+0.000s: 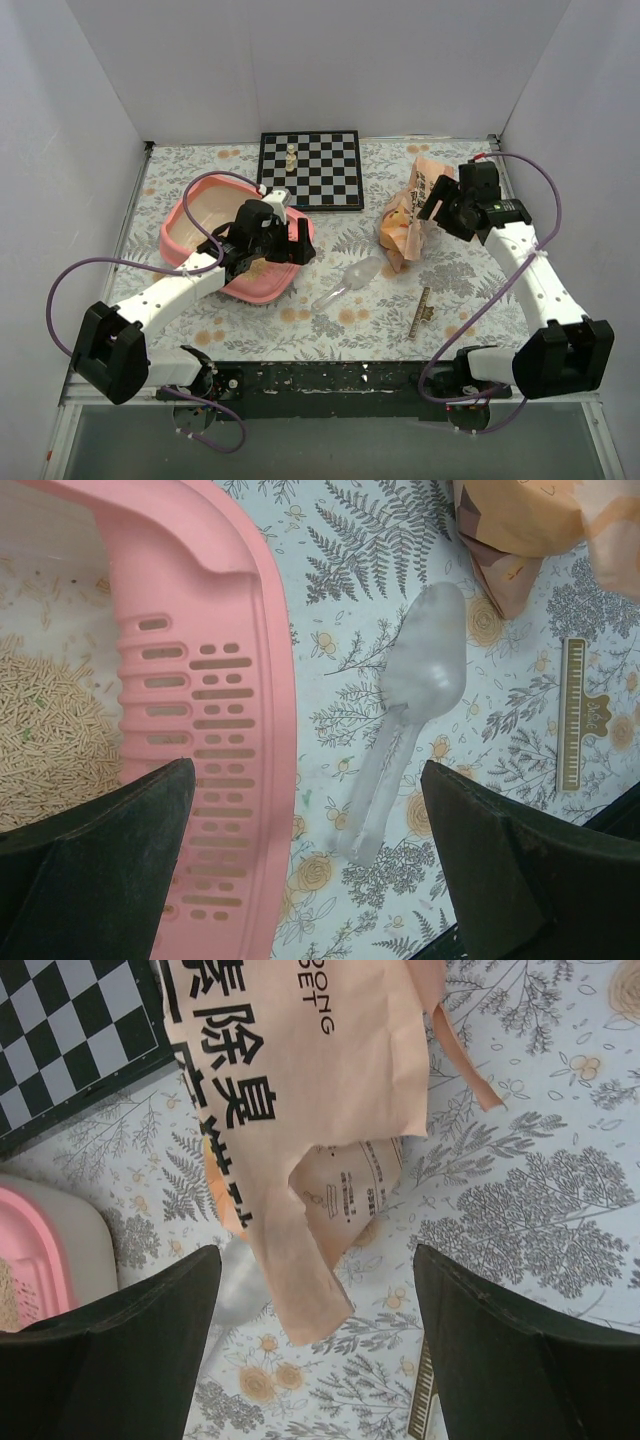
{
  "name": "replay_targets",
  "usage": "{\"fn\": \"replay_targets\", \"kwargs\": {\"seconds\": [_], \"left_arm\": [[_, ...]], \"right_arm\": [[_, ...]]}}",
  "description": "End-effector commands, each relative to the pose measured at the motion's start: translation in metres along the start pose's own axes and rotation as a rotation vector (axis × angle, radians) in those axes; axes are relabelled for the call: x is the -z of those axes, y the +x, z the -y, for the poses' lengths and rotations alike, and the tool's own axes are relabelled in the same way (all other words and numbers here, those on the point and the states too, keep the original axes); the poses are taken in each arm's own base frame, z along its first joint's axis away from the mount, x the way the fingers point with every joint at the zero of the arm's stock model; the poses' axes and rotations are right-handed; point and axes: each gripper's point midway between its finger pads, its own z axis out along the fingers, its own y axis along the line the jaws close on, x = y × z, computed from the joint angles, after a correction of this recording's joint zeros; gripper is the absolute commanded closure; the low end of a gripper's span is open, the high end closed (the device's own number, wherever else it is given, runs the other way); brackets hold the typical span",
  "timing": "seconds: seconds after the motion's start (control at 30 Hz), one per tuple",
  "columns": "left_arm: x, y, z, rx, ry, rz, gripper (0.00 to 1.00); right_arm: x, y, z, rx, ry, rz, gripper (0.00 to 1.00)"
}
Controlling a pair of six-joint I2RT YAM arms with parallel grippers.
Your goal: Fill the litter box with clean litter
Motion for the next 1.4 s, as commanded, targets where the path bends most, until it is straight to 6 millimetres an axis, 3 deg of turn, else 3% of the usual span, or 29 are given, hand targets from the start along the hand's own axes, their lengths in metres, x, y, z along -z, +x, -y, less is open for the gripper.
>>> {"fn": "replay_targets", "kwargs": {"seconds": [0.0,0.23,0.6,0.77,1.07,1.27,1.37], "left_arm": [[0.005,-0.011,0.004,-0.003,0.019,0.035,0.02],[0.003,-0.01,0.004,-0.006,0.018,0.029,0.02],[-0.002,-0.007,0.001,-0.008,0.004,0.013,0.02],[-0.004,-0.006,-0.002,-0.01,-0.007,0.009,0.02],[-0.007,-0.006,-0.002,-0.01,-0.009,0.002,0.02],[-0.006,-0.007,-0.002,-0.011,-0.008,0.004,0.02],[-0.006,-0.007,-0.002,-0.011,-0.009,0.007,0.02]], "right_arm": [[-0.025,-0.013,-0.021,-0.003,-0.134,0.013,0.14],[-0.055,-0.006,-0.03,-0.006,-0.24,0.029,0.13],[-0.069,-0.001,-0.056,-0.014,-0.434,0.058,0.14],[-0.063,-0.011,-0.072,-0.01,-0.54,0.126,0.19],[-0.036,-0.033,-0.092,0.081,-0.65,0.237,0.4],[-0.038,-0.032,-0.098,0.158,-0.661,0.204,0.47],[-0.041,-0.031,-0.099,0.195,-0.661,0.192,0.55]]}}
